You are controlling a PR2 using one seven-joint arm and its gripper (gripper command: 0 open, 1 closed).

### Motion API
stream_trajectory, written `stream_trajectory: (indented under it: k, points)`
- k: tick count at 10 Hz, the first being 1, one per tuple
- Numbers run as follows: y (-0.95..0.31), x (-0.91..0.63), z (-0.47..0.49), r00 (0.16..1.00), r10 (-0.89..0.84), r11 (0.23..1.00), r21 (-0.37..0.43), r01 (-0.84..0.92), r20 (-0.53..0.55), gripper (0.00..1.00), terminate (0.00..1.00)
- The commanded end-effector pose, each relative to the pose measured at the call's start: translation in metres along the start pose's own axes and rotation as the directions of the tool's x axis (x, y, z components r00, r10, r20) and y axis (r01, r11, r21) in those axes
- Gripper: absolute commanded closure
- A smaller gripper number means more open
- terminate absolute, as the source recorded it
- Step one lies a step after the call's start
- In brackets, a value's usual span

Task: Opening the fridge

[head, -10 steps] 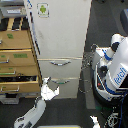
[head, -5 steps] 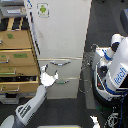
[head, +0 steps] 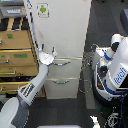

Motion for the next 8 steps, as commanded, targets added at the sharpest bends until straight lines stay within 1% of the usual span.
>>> stream_trajectory:
  k: [1, 5, 7, 8]
  points:
    - [0.05, 0.021, 0.057, 0.999, -0.036, 0.995, 0.097, 0.035, 0.017, 0.0, 0.0]
    - [0.089, 0.023, 0.059, 1.0, -0.025, 0.992, 0.126, 0.024, 0.005, 0.0, 0.0]
    - [0.105, 0.034, 0.044, 0.999, 0.022, 0.999, 0.037, -0.021, -0.044, 0.0, 0.0]
    - [0.111, 0.044, 0.033, 0.996, 0.046, 0.994, -0.09, -0.054, -0.081, 0.0, 0.0]
